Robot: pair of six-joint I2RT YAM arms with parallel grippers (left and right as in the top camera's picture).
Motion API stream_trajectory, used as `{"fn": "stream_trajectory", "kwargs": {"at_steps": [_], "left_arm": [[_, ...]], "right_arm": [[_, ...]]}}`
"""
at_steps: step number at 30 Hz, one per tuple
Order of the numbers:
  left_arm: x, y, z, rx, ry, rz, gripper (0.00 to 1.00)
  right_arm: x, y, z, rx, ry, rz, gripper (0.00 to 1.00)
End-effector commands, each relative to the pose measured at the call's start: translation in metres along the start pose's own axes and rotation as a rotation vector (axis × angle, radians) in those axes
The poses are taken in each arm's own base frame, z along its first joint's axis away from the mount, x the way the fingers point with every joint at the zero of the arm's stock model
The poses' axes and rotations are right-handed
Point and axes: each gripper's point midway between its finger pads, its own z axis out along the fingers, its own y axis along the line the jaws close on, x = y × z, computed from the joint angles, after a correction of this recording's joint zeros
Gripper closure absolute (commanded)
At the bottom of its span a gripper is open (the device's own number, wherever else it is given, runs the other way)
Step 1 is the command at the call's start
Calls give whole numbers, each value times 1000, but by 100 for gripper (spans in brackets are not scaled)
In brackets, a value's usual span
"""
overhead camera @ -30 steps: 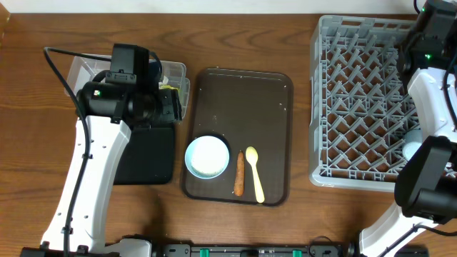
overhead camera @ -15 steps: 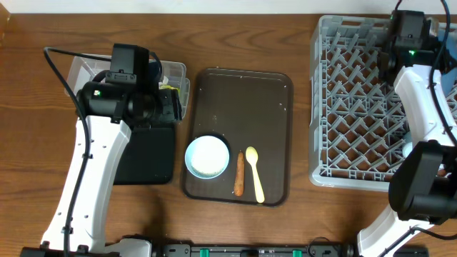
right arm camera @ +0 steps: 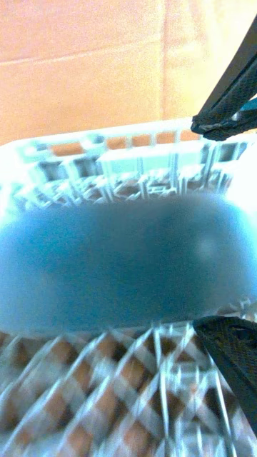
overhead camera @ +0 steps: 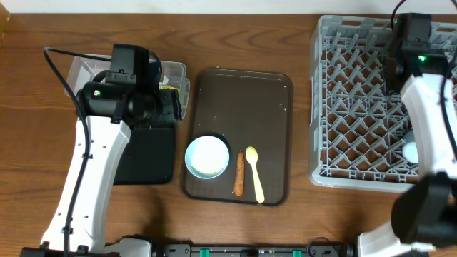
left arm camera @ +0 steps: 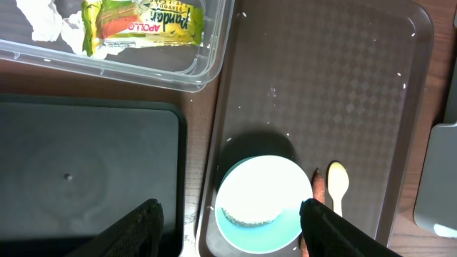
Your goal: Sort waste into correct bins and load items into the dishwasher rack
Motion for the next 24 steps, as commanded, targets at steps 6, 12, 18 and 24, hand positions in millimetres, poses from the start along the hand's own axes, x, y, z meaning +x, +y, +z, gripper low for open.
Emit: {"fn": "stream_trajectory", "kwargs": {"at_steps": [6, 12, 18, 24], "left_arm": [[1, 3, 2, -12, 7, -1, 36], [1, 3, 2, -12, 8, 0, 36], [1, 3, 2, -12, 8, 0, 36], [1, 3, 2, -12, 8, 0, 36]], "right_arm": [[-21, 48, -106, -521, -248, 39, 20], [-3, 89, -135, -813, -208, 6, 27], [8, 112, -149, -962, -164, -8, 27], [17, 146, -174, -1117, -126, -64, 18]]}}
